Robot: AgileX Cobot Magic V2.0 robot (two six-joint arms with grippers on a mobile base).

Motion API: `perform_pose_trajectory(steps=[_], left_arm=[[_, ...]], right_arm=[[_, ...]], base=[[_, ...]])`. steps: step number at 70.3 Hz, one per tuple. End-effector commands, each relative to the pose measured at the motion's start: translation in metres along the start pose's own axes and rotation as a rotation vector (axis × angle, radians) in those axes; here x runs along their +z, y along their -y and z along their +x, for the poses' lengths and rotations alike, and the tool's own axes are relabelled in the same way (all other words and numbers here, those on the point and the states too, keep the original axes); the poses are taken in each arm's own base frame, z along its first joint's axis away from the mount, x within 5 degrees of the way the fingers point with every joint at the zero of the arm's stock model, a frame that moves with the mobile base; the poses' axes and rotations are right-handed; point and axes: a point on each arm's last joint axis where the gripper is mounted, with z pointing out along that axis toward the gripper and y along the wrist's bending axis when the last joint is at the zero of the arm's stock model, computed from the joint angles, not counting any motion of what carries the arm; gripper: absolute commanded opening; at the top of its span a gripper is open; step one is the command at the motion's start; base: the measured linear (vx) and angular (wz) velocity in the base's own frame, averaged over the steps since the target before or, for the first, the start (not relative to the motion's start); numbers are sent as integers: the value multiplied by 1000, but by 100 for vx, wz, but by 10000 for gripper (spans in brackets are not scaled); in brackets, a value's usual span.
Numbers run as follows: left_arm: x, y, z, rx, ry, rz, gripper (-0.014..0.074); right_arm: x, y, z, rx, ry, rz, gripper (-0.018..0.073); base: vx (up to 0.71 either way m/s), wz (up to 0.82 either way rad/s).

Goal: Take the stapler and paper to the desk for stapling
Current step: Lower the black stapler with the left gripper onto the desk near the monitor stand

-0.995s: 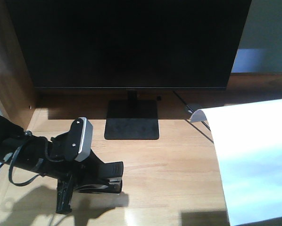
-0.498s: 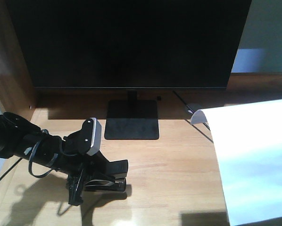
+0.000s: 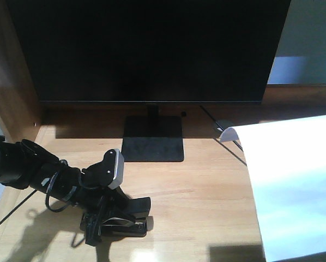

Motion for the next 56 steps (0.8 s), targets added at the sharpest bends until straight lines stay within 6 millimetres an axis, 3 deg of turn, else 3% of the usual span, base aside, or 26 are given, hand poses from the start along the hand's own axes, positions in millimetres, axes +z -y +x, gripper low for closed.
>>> perform_pose_trajectory(steps=[1,18,30,56], left_arm=[[-11,-1,-22,30,94,-20,3],[-11,-1,-21,32,87,-20,22],[-11,-1,-21,32,85,-22,92],[-11,-1,-21,24,85,-21,424]], right_arm=[[5,-7,-4,-13,20,-50,-7],[5,-7,-4,-12,21,-50,-7],[5,-7,-4,-12,21,-50,-7],[5,-7,-4,-12,21,-50,-7]], base=[[0,0],[0,0],[0,0],[0,0]])
